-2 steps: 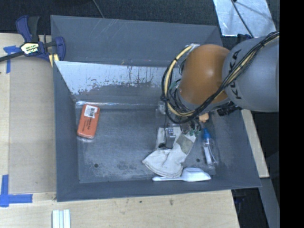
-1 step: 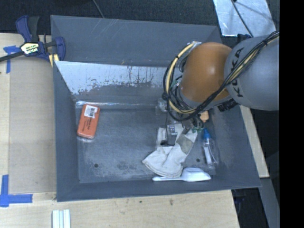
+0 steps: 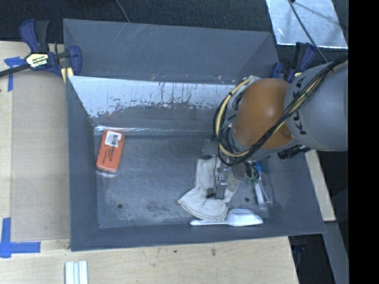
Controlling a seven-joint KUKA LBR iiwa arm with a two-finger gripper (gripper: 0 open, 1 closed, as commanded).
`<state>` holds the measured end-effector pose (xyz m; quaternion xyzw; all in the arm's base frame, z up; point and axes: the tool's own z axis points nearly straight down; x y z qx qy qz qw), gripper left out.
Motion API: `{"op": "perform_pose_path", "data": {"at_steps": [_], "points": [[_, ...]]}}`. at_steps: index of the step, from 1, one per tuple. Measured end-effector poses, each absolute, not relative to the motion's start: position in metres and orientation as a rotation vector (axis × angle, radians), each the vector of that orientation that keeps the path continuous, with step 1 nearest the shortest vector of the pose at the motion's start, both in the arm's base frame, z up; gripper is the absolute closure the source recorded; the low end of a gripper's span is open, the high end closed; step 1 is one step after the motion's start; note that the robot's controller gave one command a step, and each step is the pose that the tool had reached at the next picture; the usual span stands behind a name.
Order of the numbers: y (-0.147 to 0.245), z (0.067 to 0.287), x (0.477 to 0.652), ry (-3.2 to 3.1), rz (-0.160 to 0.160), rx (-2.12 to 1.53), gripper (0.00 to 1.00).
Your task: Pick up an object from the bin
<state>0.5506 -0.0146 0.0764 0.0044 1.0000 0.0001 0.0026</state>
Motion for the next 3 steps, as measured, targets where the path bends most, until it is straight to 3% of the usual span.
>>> {"op": "perform_pose_path", "data": {"at_steps": [1, 2, 3], "points": [[-0.03, 0.076, 0.592, 3.125, -0.002, -0.277, 1.0], [-0.03, 0.076, 0.592, 3.125, -0.002, -0.277, 1.0], [-0.066, 0.175, 0.6, 3.123, 0.0, -0.314, 1.0]]}}
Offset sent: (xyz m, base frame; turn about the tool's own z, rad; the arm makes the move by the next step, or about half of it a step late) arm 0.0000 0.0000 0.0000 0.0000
